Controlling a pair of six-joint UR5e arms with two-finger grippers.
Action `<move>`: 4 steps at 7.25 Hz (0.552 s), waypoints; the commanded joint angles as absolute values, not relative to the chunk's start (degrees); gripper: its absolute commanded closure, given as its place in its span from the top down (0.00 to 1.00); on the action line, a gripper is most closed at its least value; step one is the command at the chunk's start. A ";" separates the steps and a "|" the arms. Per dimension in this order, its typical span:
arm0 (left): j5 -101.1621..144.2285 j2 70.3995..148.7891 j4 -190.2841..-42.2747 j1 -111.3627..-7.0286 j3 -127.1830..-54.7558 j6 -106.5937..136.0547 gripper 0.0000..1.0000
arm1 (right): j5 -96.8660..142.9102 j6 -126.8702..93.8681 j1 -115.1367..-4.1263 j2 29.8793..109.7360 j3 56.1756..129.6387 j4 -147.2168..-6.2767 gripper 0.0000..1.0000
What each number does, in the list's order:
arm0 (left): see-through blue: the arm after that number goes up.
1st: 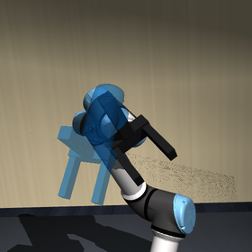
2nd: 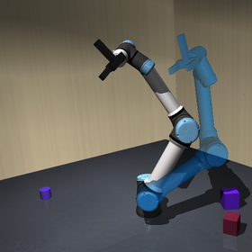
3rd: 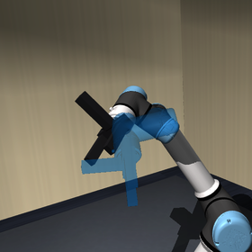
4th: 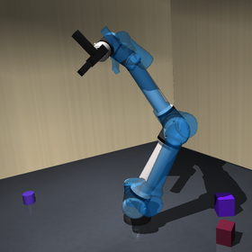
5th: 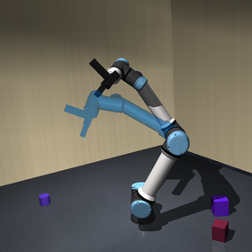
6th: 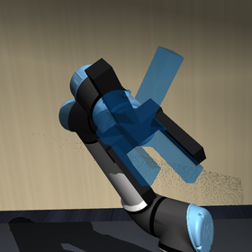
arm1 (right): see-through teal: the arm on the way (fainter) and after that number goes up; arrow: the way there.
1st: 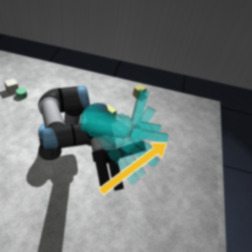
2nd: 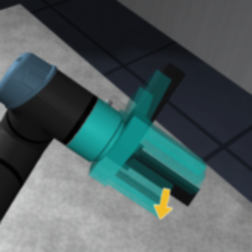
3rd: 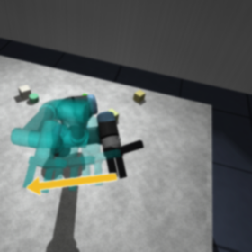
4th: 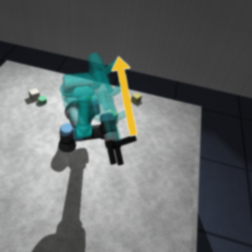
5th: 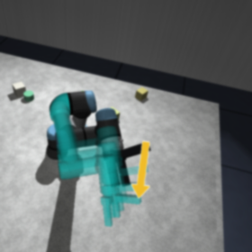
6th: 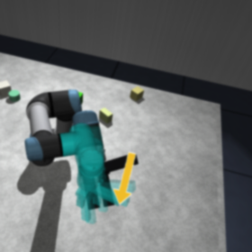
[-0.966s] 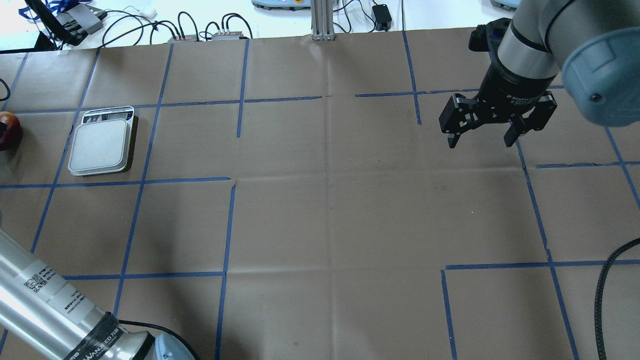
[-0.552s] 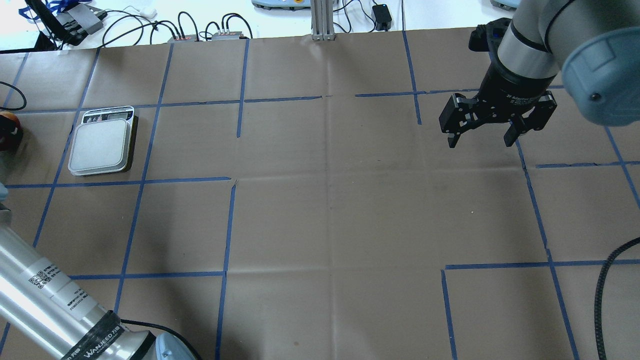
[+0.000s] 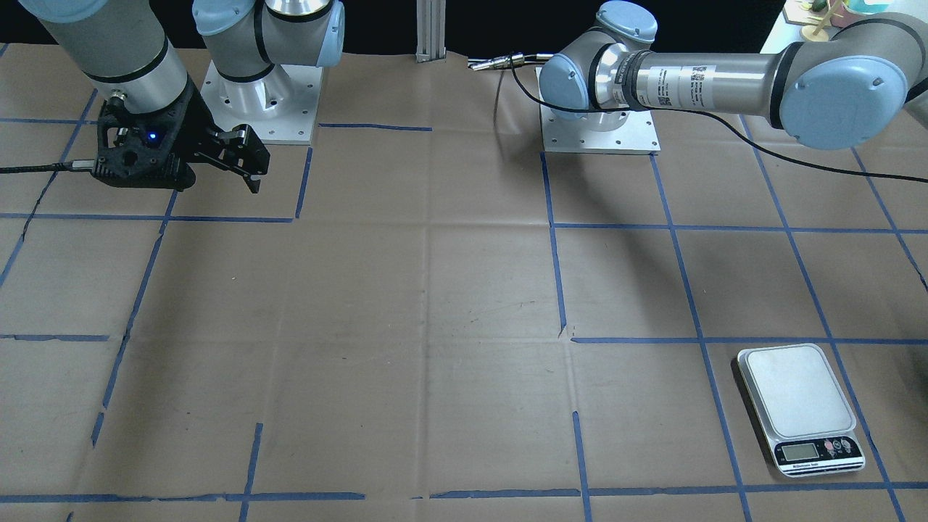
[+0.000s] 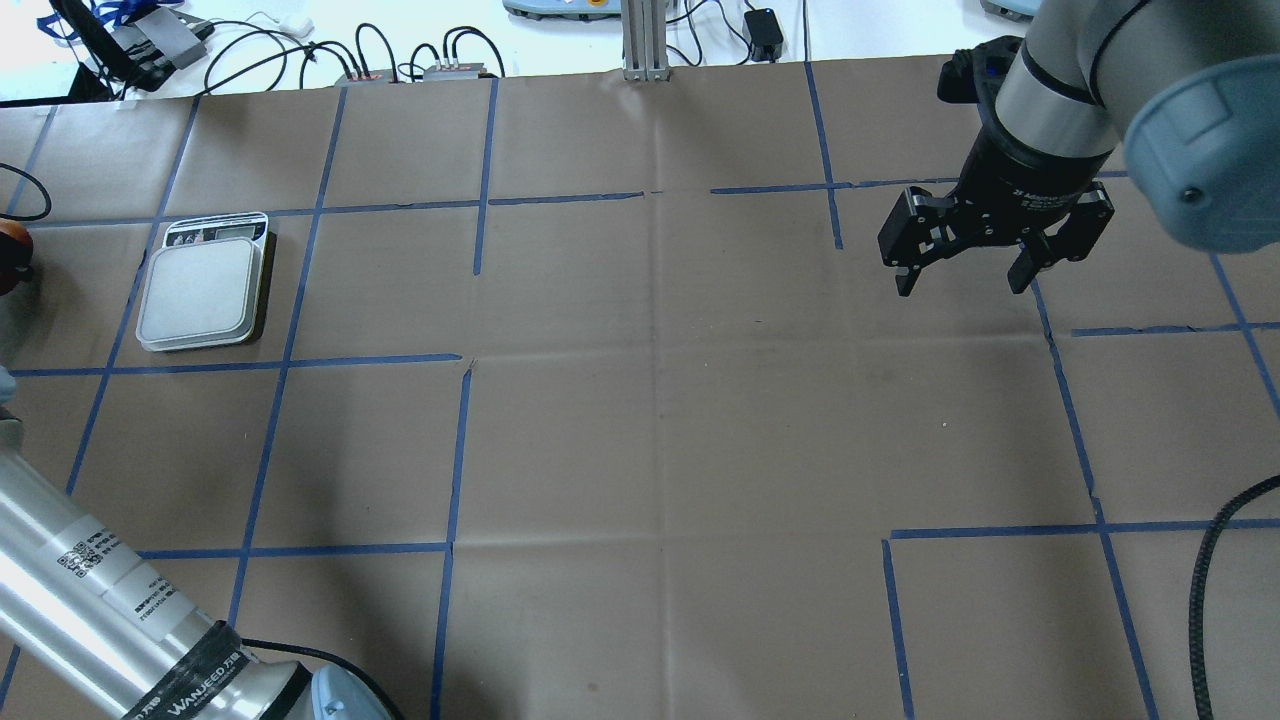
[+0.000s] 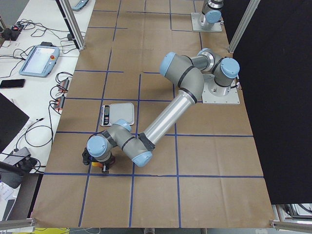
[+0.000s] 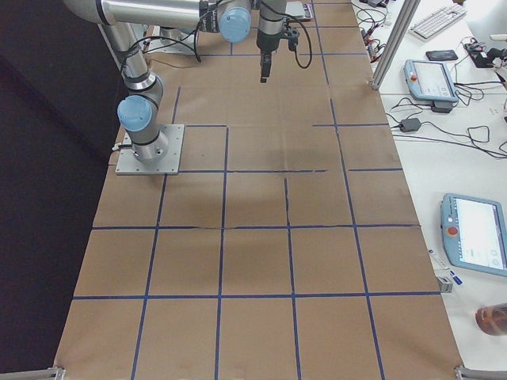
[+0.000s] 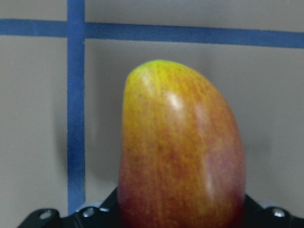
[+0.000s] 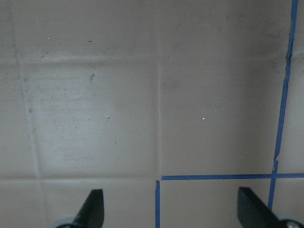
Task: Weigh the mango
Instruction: 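Lower the left gripper onto the red-yellow mango and close on it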
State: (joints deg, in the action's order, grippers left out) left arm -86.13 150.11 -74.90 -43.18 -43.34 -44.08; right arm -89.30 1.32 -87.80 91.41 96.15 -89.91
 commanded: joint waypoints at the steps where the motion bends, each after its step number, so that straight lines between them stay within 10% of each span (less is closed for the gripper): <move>1: -86.31 146.54 -75.75 -43.42 -43.68 -43.95 0.49 | -89.30 1.32 -87.80 91.49 96.15 -89.91 1.00; 4: -87.44 133.82 -77.00 -50.69 -58.72 -33.01 0.48 | -89.30 1.32 -87.80 91.41 96.15 -89.91 1.00</move>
State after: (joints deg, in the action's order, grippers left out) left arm -86.83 139.49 -77.27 -47.52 -50.68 -38.33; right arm -89.30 1.32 -87.80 91.42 96.15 -89.91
